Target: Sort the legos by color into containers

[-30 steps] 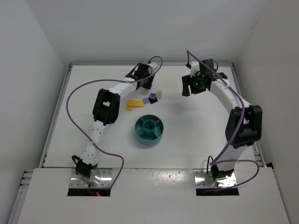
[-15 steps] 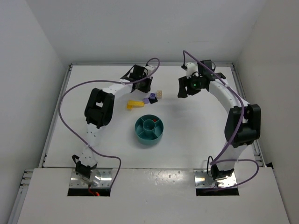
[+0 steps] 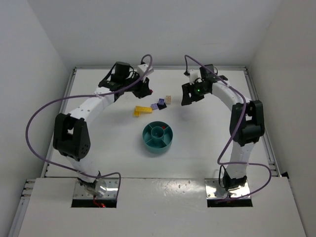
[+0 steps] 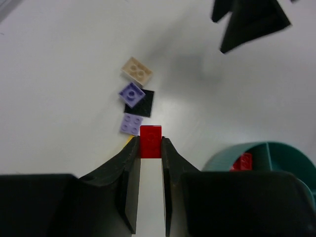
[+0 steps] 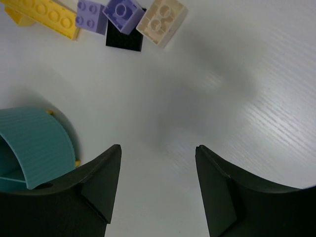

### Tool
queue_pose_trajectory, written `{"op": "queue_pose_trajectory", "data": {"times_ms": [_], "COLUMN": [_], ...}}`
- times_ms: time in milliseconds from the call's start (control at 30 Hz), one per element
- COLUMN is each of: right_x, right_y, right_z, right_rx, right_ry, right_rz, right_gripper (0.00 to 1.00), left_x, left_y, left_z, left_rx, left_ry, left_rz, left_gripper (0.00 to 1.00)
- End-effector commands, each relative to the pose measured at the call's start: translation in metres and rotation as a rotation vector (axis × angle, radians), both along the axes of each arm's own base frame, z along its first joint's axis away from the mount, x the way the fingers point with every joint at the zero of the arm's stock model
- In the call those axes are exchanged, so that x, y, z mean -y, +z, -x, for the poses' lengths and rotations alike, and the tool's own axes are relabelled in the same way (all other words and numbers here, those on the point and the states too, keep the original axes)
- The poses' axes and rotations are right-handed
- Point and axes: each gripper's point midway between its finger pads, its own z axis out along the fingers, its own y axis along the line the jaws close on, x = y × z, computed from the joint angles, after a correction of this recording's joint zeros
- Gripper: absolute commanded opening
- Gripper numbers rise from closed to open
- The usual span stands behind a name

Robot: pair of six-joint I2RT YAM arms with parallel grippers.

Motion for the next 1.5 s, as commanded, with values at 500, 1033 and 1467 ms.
{"op": "queue_pose_trajectory", "data": {"times_ms": [500, 1033, 1467], "right_x": [-0.049, -0.052, -0.054], "right_y": [0.018, 0.015, 0.017], "right_z": [-0.031, -0.031, -0.025], "right_rx": [0.067, 0.062, 0.057], "right_ry": [-0.006, -0.031, 0.0], "right_rz": [-0.066, -0.067, -0.08], "right_gripper": [0.65, 0.69, 0.69], "left_x": [0.016, 0.036, 0.042], "left_y": [-0.026, -0.045, -0.052], "left_z": [0.112, 0.133, 0.136], "left_rx": [-0.174, -0.2, -0.207], "left_ry": [-0.35, -0.444, -0.468], "left_rz": [0.009, -0.047, -0.087], "left_gripper": [0.23, 0.27, 0.32]}}
